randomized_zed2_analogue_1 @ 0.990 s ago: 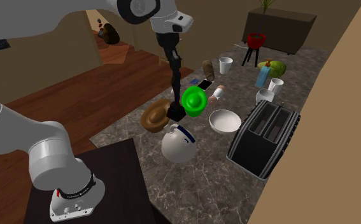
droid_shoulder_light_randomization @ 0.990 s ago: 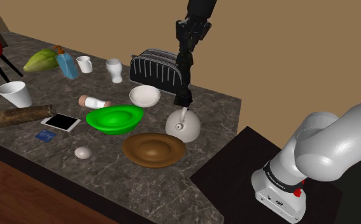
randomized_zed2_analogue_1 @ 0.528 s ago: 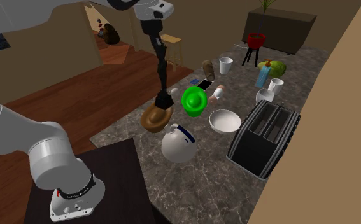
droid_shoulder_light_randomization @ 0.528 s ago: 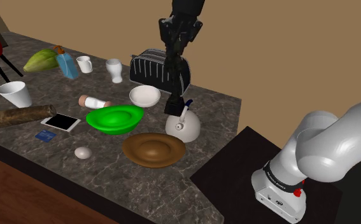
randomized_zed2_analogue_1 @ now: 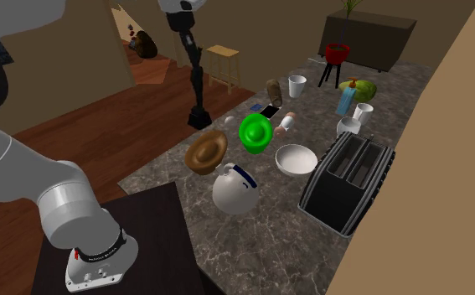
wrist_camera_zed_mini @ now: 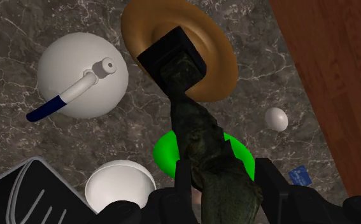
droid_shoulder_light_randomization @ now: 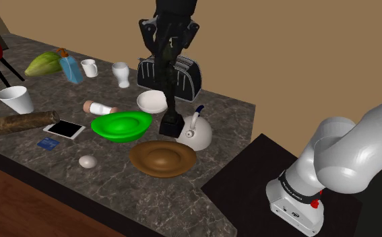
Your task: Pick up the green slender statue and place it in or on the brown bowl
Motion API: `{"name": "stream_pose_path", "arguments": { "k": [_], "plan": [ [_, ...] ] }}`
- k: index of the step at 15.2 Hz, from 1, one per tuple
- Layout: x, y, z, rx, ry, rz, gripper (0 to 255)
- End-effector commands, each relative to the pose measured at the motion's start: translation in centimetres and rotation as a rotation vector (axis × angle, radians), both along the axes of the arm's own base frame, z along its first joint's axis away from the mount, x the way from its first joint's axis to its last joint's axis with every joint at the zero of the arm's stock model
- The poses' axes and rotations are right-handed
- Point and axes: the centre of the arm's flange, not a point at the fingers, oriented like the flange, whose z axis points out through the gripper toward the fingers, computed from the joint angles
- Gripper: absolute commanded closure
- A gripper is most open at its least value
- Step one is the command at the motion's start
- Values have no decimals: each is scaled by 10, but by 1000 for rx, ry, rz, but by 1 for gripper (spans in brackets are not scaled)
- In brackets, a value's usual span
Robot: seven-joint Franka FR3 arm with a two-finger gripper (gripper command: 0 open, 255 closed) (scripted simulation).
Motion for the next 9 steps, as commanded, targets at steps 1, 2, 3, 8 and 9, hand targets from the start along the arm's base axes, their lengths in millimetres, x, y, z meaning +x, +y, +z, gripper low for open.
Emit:
{"name": "stream_pose_path", "arguments": {
  "k": [1,2,3,8,9],
  "plan": [
    [-1,4,-6,0,-1,-1,255],
    [-1,4,-11,0,-1,-1,255],
    [-1,4,-17,0,-1,-1,255],
    [-1,4,-43,0,-1,-1,255],
    [-1,4,-48,0,-1,-1,255]
  ]
}}
